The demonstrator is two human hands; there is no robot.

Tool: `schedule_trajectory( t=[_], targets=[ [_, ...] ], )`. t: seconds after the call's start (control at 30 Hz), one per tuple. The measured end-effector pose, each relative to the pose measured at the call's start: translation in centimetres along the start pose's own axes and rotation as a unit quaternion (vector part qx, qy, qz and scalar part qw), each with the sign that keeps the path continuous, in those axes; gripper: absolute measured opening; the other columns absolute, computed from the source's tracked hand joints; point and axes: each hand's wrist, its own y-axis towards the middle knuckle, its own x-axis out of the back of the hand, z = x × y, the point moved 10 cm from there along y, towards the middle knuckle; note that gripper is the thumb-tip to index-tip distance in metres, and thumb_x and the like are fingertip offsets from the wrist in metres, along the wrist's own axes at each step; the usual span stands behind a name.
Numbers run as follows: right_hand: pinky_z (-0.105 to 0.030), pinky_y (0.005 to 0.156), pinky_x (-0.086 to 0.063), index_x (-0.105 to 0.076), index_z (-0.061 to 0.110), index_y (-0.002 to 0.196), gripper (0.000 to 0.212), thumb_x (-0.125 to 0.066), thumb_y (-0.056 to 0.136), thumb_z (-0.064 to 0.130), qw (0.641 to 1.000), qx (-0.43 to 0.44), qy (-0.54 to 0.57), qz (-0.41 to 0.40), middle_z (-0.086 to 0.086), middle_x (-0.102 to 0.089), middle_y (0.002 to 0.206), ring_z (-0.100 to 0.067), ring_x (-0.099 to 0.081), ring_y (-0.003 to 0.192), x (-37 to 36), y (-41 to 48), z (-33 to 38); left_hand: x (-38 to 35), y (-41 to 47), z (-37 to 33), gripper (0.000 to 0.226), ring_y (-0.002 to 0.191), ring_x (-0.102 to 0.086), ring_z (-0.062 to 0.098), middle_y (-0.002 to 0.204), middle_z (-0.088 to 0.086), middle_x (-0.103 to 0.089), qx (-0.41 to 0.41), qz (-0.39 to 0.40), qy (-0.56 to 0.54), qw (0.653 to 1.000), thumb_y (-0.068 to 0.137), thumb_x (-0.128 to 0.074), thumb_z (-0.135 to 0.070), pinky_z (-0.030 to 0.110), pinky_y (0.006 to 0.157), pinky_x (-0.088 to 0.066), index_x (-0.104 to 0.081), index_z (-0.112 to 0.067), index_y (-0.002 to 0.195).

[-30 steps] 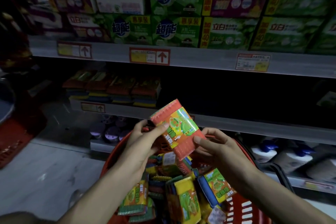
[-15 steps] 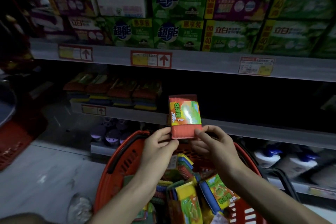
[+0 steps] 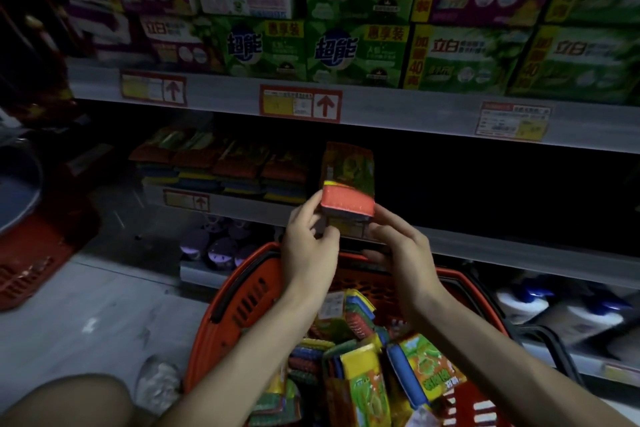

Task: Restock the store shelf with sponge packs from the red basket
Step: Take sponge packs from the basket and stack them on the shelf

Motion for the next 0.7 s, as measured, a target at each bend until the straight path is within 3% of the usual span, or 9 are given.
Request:
schedule_trajectory(
  t=[0.1,0.2,0.27,0.4,0.57,0.7],
  targets=[
    [-0.030,0.090,-0.056,-0.060,0.026,0.141,0.047,-0.057,0.098,0.007,1.000,-0.013,0.009,0.016,0.006,-0.072,0.126,-0.010,-0.068,0.114,-0.5,0.9,-0.5,-0.3,1.1,-0.2,0.060,0.112,-0.054,-0.014,0.142,-0.012,-0.055,-0.004,-0.007,-0.014,1.000,0.097,-0.053,0.005,0.002,0.087,-0.045,-0.056,-0.032,0.144],
    [-0.027,0.081,-0.058,-0.051,0.020,0.148,0.055,-0.058,0.095,0.005,0.998,-0.042,0.032,0.033,-0.003,-0.075,0.117,-0.016,-0.071,0.111,-1.2,2.0,-1.1,-0.4,2.2,0.3,0.061,0.128,-0.050,-0.002,0.150,-0.003,-0.054,0.022,-0.015,-0.035,0.999,0.098,-0.052,0.007,0.020,0.106,-0.045,-0.051,-0.026,0.150],
    [-0.026,0.078,-0.058,-0.041,0.022,0.153,0.062,-0.056,0.095,0.003,0.996,-0.057,0.047,0.039,-0.004,-0.075,0.109,-0.017,-0.074,0.105,-1.6,2.4,-1.5,-0.5,2.7,0.6,0.062,0.138,-0.048,0.006,0.155,0.001,-0.050,0.037,-0.016,-0.042,0.998,0.098,-0.053,0.006,0.021,0.106,-0.042,-0.045,-0.022,0.153],
    [-0.028,0.084,-0.059,-0.034,0.021,0.159,0.076,-0.061,0.089,0.012,0.995,-0.066,0.046,0.066,-0.013,-0.072,0.120,-0.022,-0.074,0.106,-2.7,2.7,-2.1,-1.0,3.3,1.2,0.065,0.149,-0.038,0.015,0.162,0.004,-0.040,0.062,-0.004,-0.059,0.996,0.100,-0.053,0.005,0.027,0.110,-0.040,-0.036,-0.019,0.158],
    [-0.024,0.082,-0.056,-0.032,0.027,0.158,0.070,-0.054,0.097,0.002,0.997,-0.057,0.025,0.056,-0.013,-0.074,0.113,-0.019,-0.075,0.101,-2.4,2.8,-1.9,-1.4,3.3,2.2,0.066,0.150,-0.038,0.017,0.163,0.008,-0.040,0.093,-0.005,-0.077,0.993,0.100,-0.054,0.005,0.026,0.106,-0.039,-0.035,-0.016,0.159],
    [-0.028,0.085,-0.058,-0.027,0.021,0.161,0.074,-0.058,0.096,0.004,0.996,-0.063,-0.009,0.064,-0.005,-0.074,0.101,-0.019,-0.074,0.097,-2.8,2.6,-1.9,-0.9,3.3,2.4,0.062,0.147,-0.042,0.019,0.160,0.009,-0.043,0.107,-0.028,-0.078,0.991,0.101,-0.055,0.003,0.024,0.103,-0.038,-0.037,-0.014,0.158]
  ],
)
